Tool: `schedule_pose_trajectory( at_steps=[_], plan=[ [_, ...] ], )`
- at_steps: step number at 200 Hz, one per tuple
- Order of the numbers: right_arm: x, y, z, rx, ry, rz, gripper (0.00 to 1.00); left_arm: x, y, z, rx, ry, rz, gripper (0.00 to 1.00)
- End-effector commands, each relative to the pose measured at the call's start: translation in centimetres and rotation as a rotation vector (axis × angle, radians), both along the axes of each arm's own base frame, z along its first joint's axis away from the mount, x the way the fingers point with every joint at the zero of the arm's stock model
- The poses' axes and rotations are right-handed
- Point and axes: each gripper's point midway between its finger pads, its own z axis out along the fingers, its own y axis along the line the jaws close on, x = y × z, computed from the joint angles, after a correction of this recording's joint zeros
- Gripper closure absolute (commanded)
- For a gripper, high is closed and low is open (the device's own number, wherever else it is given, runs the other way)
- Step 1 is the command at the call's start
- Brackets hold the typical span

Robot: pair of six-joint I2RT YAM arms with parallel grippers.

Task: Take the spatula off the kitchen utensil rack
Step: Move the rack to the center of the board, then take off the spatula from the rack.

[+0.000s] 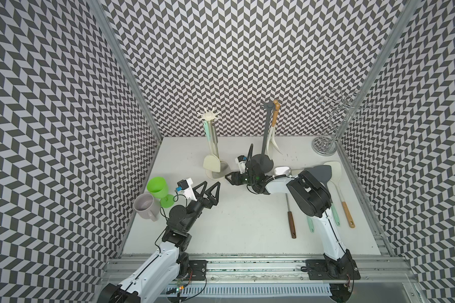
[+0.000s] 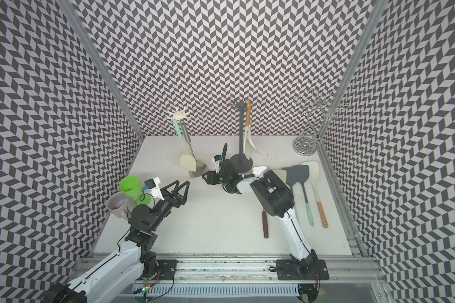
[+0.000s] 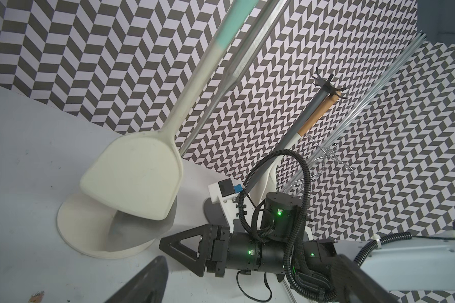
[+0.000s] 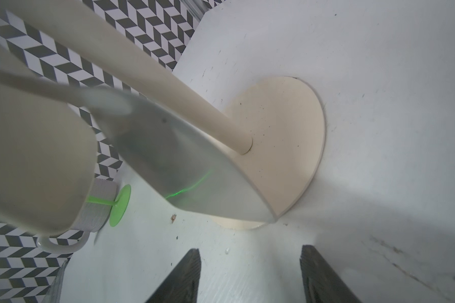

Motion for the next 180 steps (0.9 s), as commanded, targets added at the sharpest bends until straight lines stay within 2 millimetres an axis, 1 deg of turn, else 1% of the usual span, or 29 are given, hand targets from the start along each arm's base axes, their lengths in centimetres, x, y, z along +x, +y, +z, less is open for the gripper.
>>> schedule_pose_trajectory(
  at_steps=[1, 40, 56, 81, 99, 109, 124, 142, 146, 158, 180],
  plan=[
    [0.5, -0.3, 4.5, 0.063, -0.092, -0.029, 0.34, -0.1, -0.7, 1.3, 0.018, -0.043, -0.026, 0.01],
    [0.1, -1.7, 5.6, 0.055, -0.103, -0.067, 0.27, -0.1, -1.3, 1.2, 0.028, -0.042, -0.044, 0.01],
    [-0.1, -2.1, 5.9, 0.050, -0.107, -0.071, 0.26, -0.2, -1.4, 1.2, 0.031, -0.045, -0.045, 0.01],
    [-0.4, -3.2, 6.3, 0.031, -0.115, -0.095, 0.24, -0.3, -1.6, 1.5, 0.035, -0.054, -0.049, 0.01],
    [-1.1, -4.5, 7.1, 0.028, -0.129, -0.113, 0.23, -0.4, -1.9, 1.4, 0.047, -0.061, -0.052, 0.01],
    [-1.6, -5.1, 8.0, 0.043, -0.140, -0.117, 0.22, -0.4, -2.1, 1.4, 0.055, -0.061, -0.054, 0.01],
    [-2.6, -6.0, 8.9, 0.050, -0.150, -0.123, 0.22, -0.4, -2.4, 1.5, 0.065, -0.063, -0.061, 0.01],
    [-3.8, -7.2, 9.2, 0.034, -0.156, -0.130, 0.22, -0.5, -2.8, 1.7, 0.070, -0.071, -0.071, 0.01],
    [-4.0, -7.6, 9.0, 0.026, -0.154, -0.136, 0.22, -0.5, -2.8, 1.6, 0.072, -0.070, -0.072, 0.01],
    [-4.5, -9.0, 9.4, 0.019, -0.161, -0.159, 0.22, -0.6, -3.1, 1.7, 0.073, -0.074, -0.081, 0.01],
    [-4.9, -11.4, 10.6, 0.018, -0.188, -0.197, 0.22, -0.9, -4.2, 1.8, 0.083, -0.079, -0.114, 0.01]
  ],
)
